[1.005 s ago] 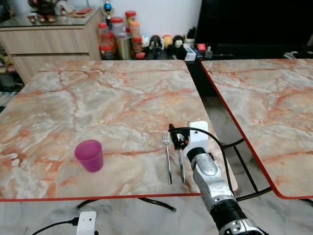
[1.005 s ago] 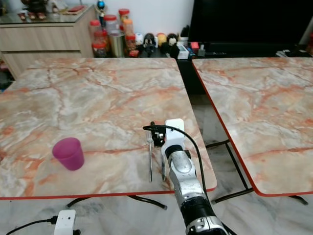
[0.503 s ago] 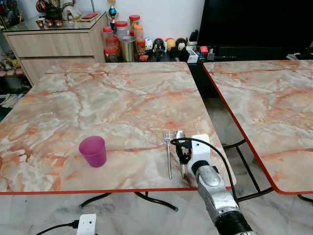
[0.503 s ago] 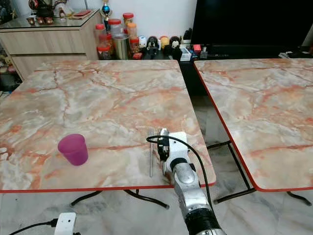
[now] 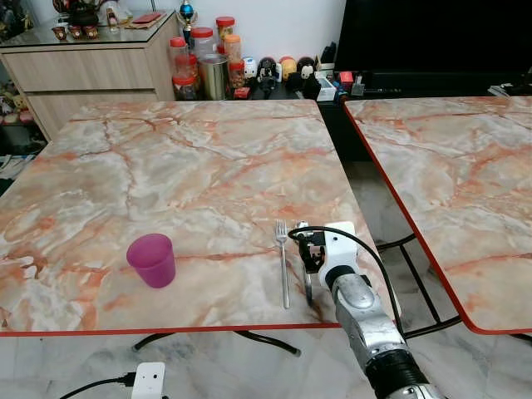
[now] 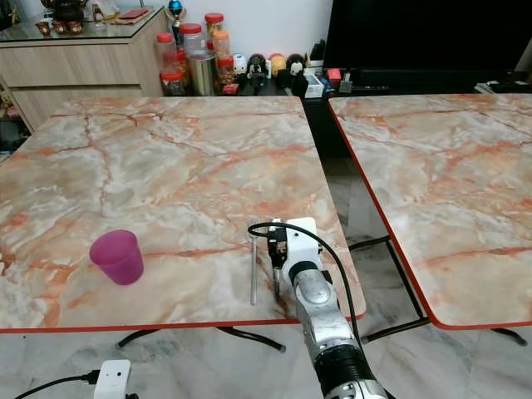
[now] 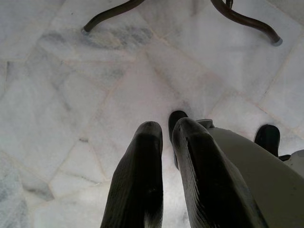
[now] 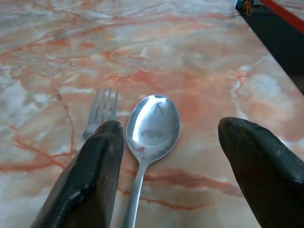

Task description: Setting the table

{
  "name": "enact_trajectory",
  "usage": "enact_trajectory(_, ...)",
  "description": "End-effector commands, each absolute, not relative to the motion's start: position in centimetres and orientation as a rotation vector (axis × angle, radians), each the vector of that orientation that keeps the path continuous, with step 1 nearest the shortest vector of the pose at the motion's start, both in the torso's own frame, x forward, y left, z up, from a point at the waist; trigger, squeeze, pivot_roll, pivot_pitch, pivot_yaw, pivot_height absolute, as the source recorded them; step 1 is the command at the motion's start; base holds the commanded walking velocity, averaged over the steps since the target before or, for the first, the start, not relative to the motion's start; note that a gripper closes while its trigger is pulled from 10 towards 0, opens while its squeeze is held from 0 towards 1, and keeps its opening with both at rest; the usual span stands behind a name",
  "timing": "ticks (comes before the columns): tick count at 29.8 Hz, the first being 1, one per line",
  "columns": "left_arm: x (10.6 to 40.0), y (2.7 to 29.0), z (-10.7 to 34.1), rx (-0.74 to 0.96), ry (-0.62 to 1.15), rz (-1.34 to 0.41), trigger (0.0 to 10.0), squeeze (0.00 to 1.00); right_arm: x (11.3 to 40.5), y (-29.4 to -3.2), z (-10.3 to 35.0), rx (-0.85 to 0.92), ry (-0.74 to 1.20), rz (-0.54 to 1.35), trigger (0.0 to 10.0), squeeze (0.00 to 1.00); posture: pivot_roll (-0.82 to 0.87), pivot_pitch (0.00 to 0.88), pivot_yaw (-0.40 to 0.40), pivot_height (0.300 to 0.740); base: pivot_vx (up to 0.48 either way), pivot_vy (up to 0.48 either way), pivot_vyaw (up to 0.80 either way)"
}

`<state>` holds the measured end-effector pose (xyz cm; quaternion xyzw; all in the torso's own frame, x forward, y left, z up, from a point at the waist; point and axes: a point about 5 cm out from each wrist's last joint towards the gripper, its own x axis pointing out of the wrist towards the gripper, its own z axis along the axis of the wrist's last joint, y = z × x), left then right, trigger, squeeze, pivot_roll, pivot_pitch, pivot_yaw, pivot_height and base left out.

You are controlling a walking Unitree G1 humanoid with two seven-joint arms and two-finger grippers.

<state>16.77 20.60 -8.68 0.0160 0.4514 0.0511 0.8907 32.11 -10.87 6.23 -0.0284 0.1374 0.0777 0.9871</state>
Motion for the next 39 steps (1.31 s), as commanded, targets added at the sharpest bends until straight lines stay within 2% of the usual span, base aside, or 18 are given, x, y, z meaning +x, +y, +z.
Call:
enact_trajectory(1,16.62,20.46,-8.80,0.021,0.949,0.111,10.0,0.00,32.42,-10.61,6.73,-0.052,0.272,0.168,10.0,0.00,0.01,0.000,-0.020,0.714,0.000,0.000,0.00)
enact_trajectory(5,16.53,20.49,-8.83,0.018,0.952,0.116,10.0,0.00,32.48,-10.17,6.98,-0.047,0.270,0.195,10.0,0.00,0.01,0.000,-0.023,0.714,0.000,0.000,0.00)
enact_trajectory(6,16.53,20.49,-8.83,0.017,0.952,0.116,10.0,0.00,32.49,-10.13,7.01,-0.045,0.270,0.199,10.0,0.54,0.01,0.000,-0.023,0.714,0.000,0.000,0.00)
enact_trajectory(7,16.52,20.50,-8.83,0.017,0.952,0.118,10.0,0.00,32.49,-10.08,7.03,-0.044,0.269,0.202,10.0,0.54,0.01,0.000,-0.023,0.714,0.000,0.000,0.00)
enact_trajectory(8,16.50,20.53,-8.84,0.015,0.952,0.120,10.0,0.00,32.50,-10.06,7.05,-0.037,0.269,0.203,10.0,1.00,0.01,0.000,-0.023,0.714,0.000,0.000,0.00)
enact_trajectory(12,16.44,20.61,-8.85,0.015,0.953,0.123,10.0,0.00,32.54,-10.05,7.11,-0.049,0.271,0.201,10.0,1.00,0.01,0.000,-0.023,0.714,0.000,0.000,0.00)
enact_trajectory(13,16.42,20.63,-8.86,0.014,0.953,0.124,10.0,0.00,32.55,-10.00,7.12,-0.055,0.271,0.205,10.0,0.29,0.01,0.000,-0.023,0.714,0.000,0.000,0.00)
enact_trajectory(14,16.42,20.63,-8.86,0.014,0.953,0.124,10.0,0.00,32.55,-10.00,7.12,-0.055,0.271,0.205,10.0,0.29,0.01,0.000,-0.023,0.714,0.000,0.000,0.00)
enact_trajectory(15,16.43,20.62,-8.85,0.014,0.953,0.124,10.0,0.00,32.55,-9.99,7.13,-0.055,0.271,0.206,10.0,0.00,0.01,0.000,-0.022,0.714,0.000,0.000,0.00)
enact_trajectory(17,16.44,20.62,-8.85,0.014,0.953,0.124,10.0,0.00,32.54,-9.93,7.12,-0.046,0.273,0.211,10.0,0.00,0.01,0.000,-0.022,0.714,0.000,0.000,0.00)
enact_trajectory(18,16.47,20.62,-8.84,0.014,0.953,0.123,10.0,0.00,32.55,-9.90,7.13,-0.044,0.273,0.213,10.0,0.98,0.02,0.000,-0.023,0.714,0.000,0.000,0.00)
enact_trajectory(19,16.48,20.63,-8.83,0.014,0.953,0.124,10.0,0.00,32.55,-9.85,7.15,-0.043,0.273,0.214,10.0,1.00,0.01,0.000,-0.022,0.714,0.000,0.000,0.00)
enact_trajectory(22,16.46,20.62,-8.84,0.016,0.953,0.123,10.0,0.00,32.57,-9.81,7.23,-0.059,0.266,0.216,10.0,1.00,0.01,0.000,-0.021,0.714,0.000,0.000,0.00)
enact_trajectory(23,16.46,20.62,-8.84,0.016,0.954,0.123,10.0,0.00,32.57,-9.80,7.24,-0.059,0.265,0.216,10.0,0.00,0.01,0.000,-0.022,0.714,0.000,0.000,0.00)
enact_trajectory(26,16.45,20.62,-8.85,0.016,0.954,0.124,10.0,0.00,32.59,-9.73,7.31,-0.043,0.256,0.219,10.0,0.00,0.01,0.000,-0.022,0.714,0.000,0.000,0.00)
enact_trajectory(27,16.44,20.61,-8.85,0.016,0.954,0.124,10.0,0.00,32.62,-9.72,7.39,-0.035,0.253,0.216,0.0,0.00,0.02,0.000,-0.023,0.714,0.000,0.000,0.00)
enact_trajectory(39,16.38,20.54,-8.89,0.014,0.955,0.122,10.0,0.00,32.57,-9.71,7.29,-0.041,0.262,0.216,0.0,0.00,0.02,0.000,-0.023,0.714,0.000,0.000,0.00)
